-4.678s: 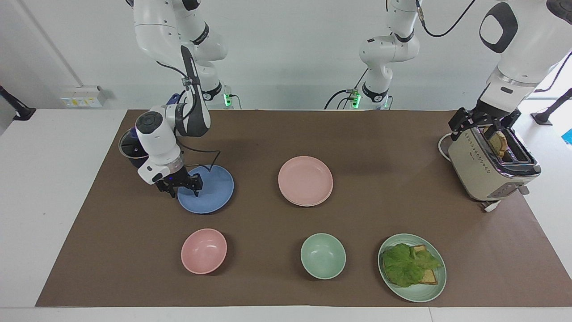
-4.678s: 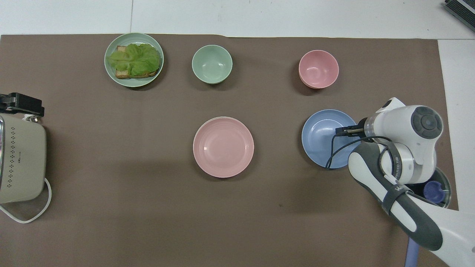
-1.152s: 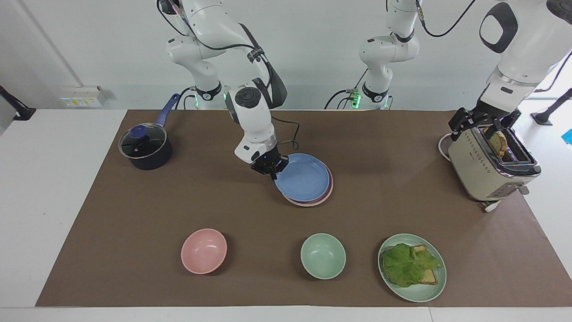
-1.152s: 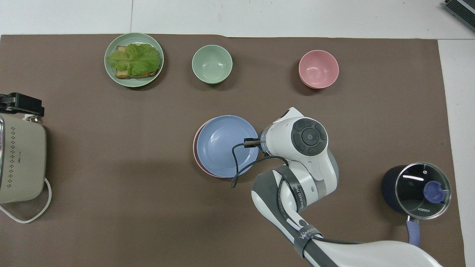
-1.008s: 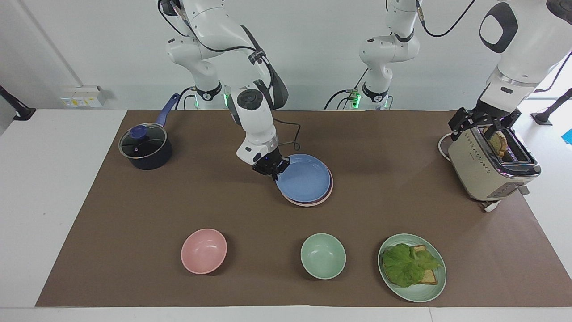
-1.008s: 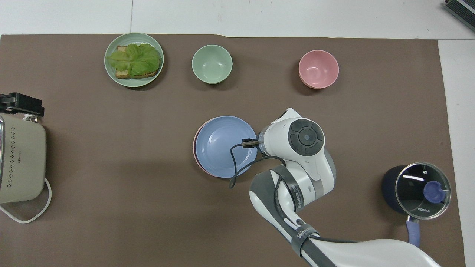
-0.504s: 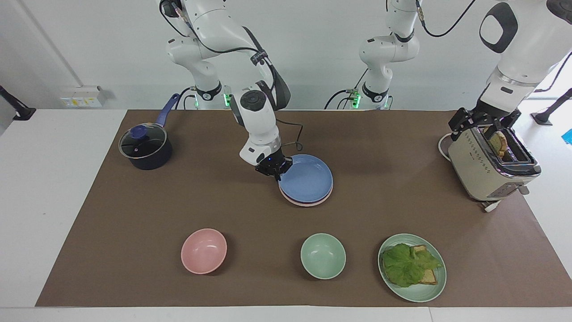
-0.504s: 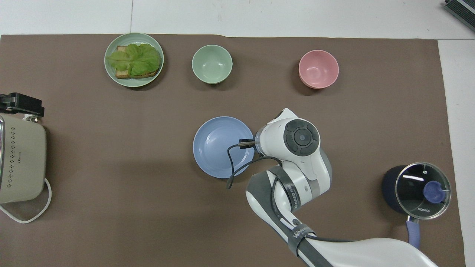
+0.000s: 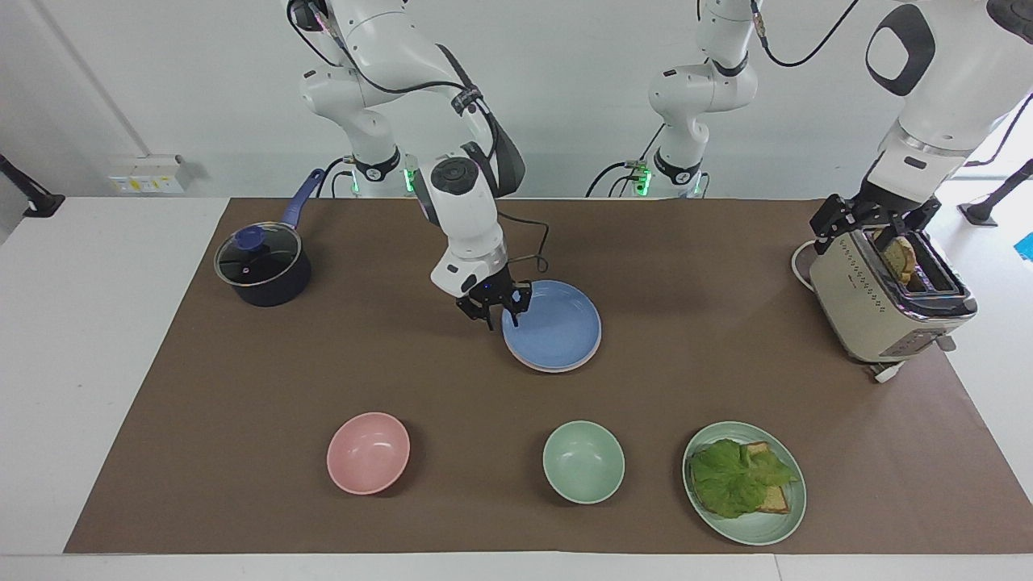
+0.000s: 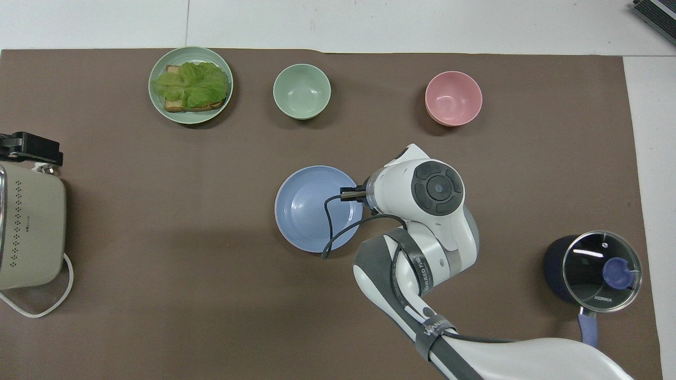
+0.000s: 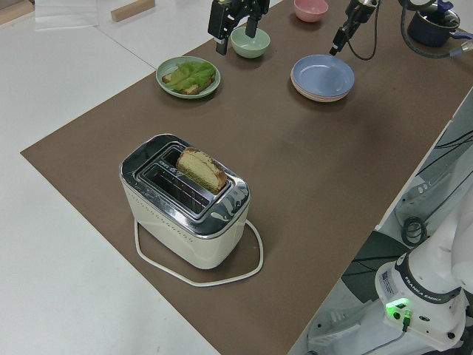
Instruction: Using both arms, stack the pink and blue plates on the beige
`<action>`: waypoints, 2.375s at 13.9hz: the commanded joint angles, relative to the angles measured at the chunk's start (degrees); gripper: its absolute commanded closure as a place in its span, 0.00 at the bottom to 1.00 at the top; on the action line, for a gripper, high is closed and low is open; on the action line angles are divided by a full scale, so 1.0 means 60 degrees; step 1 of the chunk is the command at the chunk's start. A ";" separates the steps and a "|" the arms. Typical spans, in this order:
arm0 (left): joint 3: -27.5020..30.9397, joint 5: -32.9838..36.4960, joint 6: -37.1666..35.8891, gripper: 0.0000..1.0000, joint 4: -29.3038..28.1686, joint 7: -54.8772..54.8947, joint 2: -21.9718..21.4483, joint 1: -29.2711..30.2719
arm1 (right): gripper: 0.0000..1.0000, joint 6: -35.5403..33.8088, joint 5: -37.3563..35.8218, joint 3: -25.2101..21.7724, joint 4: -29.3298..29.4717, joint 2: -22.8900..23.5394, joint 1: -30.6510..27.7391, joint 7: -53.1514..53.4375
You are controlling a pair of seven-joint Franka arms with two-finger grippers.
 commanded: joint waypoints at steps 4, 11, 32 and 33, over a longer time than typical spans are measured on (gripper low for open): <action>-0.0072 0.0103 -0.0084 0.00 -0.0051 0.0080 -0.0082 0.0094 | 0.00 -0.2243 -0.0316 0.0065 -0.0279 -0.2193 -0.2023 -0.0008; -0.0072 0.0103 -0.0084 0.00 -0.0051 0.0080 -0.0067 0.0094 | 0.00 -0.4721 -0.0361 0.0051 -0.0164 -0.3939 -0.4308 -0.1557; -0.0072 0.0103 -0.0084 0.00 -0.0051 0.0080 -0.0067 0.0094 | 0.00 -0.7902 -0.1401 0.0197 0.3602 -0.2578 -0.4267 -0.1841; -0.0057 0.0103 -0.0084 0.00 -0.0051 0.0080 -0.0067 0.0094 | 0.00 -0.7902 -0.1343 0.0197 0.3602 -0.2578 -0.4267 -0.1840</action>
